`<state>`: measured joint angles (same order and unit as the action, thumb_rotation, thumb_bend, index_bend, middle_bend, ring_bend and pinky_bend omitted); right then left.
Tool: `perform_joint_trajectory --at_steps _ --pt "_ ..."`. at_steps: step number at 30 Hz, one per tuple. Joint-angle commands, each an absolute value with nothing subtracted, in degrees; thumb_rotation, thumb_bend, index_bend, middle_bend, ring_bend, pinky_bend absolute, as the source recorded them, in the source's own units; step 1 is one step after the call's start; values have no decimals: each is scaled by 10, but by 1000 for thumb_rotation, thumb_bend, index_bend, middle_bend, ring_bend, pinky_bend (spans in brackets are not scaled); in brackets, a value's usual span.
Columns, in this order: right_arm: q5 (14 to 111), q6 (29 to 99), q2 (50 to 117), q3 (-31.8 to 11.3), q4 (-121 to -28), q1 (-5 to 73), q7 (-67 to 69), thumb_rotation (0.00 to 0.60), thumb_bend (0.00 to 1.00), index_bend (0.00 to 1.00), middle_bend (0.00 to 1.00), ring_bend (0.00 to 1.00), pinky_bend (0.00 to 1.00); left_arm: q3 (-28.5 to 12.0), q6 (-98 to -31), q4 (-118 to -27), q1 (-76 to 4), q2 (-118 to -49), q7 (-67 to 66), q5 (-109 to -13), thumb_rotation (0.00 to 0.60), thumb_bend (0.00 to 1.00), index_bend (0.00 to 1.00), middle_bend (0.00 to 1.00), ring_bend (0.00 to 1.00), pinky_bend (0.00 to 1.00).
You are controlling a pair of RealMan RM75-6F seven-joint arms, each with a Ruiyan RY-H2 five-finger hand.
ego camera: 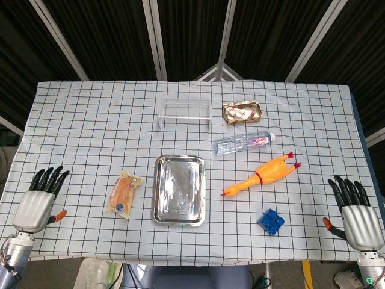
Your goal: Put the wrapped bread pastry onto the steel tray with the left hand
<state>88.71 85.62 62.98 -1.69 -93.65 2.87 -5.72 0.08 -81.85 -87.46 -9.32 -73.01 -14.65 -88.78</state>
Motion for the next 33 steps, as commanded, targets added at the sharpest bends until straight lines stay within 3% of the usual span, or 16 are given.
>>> perform_joint_trajectory --at_steps 1,7,14,24,28,33 --pt "887 855 630 -17 -936 29 -57 600 300 0 0 0 0 2 -816 -874 -94 -729 -144 -888 600 73 0 17 0 35" --pt "886 851 630 -17 -937 32 -56 600 300 0 0 0 0 6 -801 -865 -105 -736 -132 -900 600 58 0 1 0 35" --pt "882 845 624 -21 -936 36 -39 600 300 0 0 0 0 3 -727 -826 -160 -781 -129 -916 600 8 0 0 0 33" --pt "887 844 615 -20 -934 38 -16 600 300 0 0 0 0 -10 -634 -839 -217 -853 -192 -888 600 8 0 0 0 34" --pt "893 851 610 -18 -932 35 -2 600 300 0 0 0 0 -19 -611 -844 -231 -875 -225 -862 600 9 0 2 0 92" --pt "891 853 607 -19 -929 34 10 600 299 0 0 0 0 -30 -610 -835 -235 -895 -255 -833 600 41 83 117 34 159"
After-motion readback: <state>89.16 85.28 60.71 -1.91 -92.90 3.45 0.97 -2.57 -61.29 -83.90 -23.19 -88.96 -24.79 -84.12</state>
